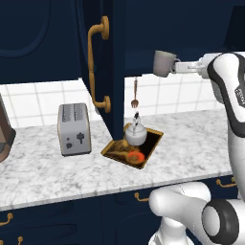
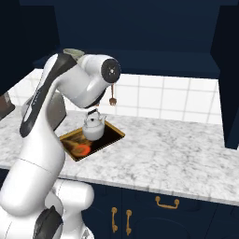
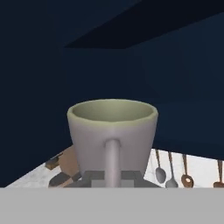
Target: Pick the kettle from the counter and place it on the tray. Then pick the mug from the cabinet and place it on the tray. Then close the cabinet doors.
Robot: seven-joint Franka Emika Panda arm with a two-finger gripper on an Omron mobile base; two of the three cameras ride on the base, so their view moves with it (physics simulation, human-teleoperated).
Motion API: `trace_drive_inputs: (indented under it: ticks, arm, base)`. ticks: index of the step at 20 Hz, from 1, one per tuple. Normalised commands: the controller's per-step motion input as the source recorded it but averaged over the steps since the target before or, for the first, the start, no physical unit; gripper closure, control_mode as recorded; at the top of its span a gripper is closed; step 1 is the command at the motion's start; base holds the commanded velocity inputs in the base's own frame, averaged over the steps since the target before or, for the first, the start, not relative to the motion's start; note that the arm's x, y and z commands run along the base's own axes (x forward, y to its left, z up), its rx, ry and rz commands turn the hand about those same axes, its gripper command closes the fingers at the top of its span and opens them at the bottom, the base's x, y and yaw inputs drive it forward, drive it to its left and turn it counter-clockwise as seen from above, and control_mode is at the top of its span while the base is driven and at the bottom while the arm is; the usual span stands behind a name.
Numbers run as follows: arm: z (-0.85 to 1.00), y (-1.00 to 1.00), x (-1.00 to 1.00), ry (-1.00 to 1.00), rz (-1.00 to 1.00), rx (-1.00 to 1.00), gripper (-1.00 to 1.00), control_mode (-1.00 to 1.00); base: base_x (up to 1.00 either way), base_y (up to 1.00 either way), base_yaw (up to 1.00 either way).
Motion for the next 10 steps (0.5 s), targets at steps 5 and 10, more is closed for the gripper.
trace_drive_inputs:
  ticks: [5,10]
  arm:
    - [0.00,-0.02,-0.33,0.00,0.03,0.00,1.00,-1.00]
    - [-0.05,0.01,-0.01,0.00,0.00,-0.01,1.00,-1.00]
  base:
    - [0.00,0.00,0.00]
    - [0.00,0.00,0.00]
